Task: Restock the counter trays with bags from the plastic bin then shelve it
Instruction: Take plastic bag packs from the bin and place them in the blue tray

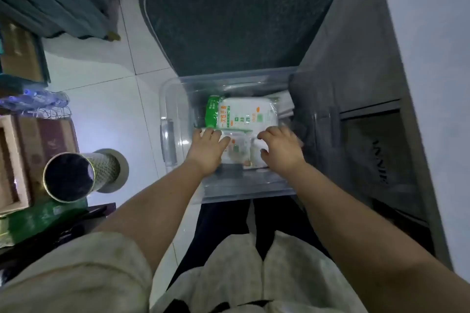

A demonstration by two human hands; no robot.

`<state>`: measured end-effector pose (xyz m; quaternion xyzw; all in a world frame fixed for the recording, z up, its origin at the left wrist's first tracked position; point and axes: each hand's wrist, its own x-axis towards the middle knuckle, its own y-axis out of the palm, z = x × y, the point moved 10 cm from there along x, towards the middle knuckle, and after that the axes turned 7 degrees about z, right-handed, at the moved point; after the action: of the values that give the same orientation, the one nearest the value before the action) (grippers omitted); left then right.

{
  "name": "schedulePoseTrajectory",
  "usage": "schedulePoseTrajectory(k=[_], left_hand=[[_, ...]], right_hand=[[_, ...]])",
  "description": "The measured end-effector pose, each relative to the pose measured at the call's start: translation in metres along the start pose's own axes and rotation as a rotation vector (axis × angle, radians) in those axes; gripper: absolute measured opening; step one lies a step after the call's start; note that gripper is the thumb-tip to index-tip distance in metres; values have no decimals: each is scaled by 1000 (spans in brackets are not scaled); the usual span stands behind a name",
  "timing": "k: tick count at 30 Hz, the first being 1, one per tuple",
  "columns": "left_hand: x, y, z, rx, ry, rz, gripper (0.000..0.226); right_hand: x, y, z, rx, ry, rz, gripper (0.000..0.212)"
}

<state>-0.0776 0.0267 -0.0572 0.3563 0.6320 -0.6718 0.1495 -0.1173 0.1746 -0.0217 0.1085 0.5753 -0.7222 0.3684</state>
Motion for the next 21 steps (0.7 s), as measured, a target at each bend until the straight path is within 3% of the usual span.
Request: schedulePoseTrajectory(k=[5, 10, 16, 21], left_hand=[[43, 23, 6, -75, -29, 106, 70], [89, 56, 17, -242, -99, 129, 72], [112, 64, 10, -347, -127, 45, 36], [113, 19, 8, -413, -59, -144, 22]], right_hand=[[30, 23, -22, 49, 76, 73, 40], [53, 41, -56, 104, 105, 33, 39], [60, 50, -79, 181, 115, 4, 35], [52, 15, -90, 273, 111, -166, 30]])
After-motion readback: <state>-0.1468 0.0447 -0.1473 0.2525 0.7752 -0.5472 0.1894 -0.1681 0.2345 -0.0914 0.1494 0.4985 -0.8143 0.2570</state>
